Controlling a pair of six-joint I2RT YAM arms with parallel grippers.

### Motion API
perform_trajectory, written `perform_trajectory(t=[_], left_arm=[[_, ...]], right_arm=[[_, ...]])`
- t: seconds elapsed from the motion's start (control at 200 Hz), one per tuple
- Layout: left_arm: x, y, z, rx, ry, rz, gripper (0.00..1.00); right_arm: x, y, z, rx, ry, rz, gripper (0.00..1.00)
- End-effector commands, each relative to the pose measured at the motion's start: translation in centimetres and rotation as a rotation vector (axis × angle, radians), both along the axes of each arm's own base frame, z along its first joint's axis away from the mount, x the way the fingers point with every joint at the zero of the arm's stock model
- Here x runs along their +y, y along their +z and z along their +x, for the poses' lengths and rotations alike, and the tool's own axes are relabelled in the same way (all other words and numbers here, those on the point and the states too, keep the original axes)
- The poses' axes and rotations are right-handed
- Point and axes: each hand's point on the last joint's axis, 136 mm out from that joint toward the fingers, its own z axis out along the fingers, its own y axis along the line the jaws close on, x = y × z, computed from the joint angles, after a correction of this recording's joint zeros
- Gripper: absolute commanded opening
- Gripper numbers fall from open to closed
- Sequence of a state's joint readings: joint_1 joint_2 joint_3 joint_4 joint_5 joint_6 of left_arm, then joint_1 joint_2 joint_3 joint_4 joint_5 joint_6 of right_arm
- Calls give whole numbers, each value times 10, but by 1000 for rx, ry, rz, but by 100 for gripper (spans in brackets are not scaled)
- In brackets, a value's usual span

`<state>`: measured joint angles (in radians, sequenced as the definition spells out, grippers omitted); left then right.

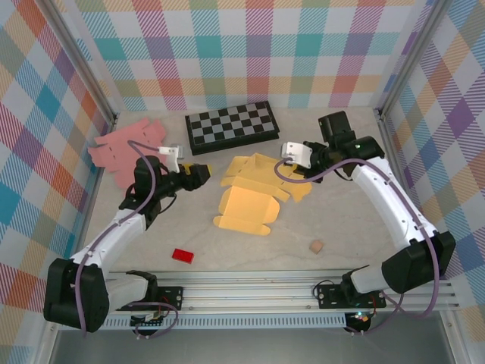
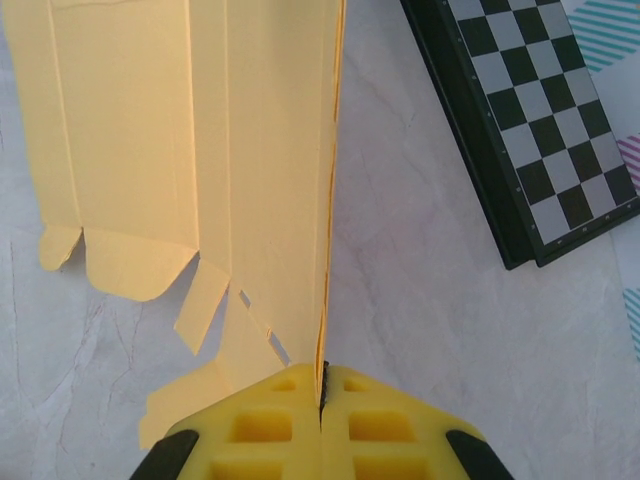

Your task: Fold the paper box

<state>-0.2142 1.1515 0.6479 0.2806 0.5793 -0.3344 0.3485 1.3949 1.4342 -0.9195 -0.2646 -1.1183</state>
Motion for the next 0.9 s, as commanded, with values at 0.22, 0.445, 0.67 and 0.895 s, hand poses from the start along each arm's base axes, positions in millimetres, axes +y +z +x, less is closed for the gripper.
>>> perform_trajectory(t=[0.22, 0.445, 0.67, 0.895], left_arm=[[-54, -14, -26, -43, -306, -44, 59], [-61, -30, -28, -12, -322, -32, 58], [-66, -25, -31, -18, -347, -36, 58], [-84, -16, -42, -16, -436, -38, 58]], right_arm=[[10, 6, -3, -3, 89, 157, 0], [13, 3, -6, 21, 105, 181, 0], [14, 3, -3, 40, 100, 193, 0], [17, 4, -3, 65, 103, 204, 0]])
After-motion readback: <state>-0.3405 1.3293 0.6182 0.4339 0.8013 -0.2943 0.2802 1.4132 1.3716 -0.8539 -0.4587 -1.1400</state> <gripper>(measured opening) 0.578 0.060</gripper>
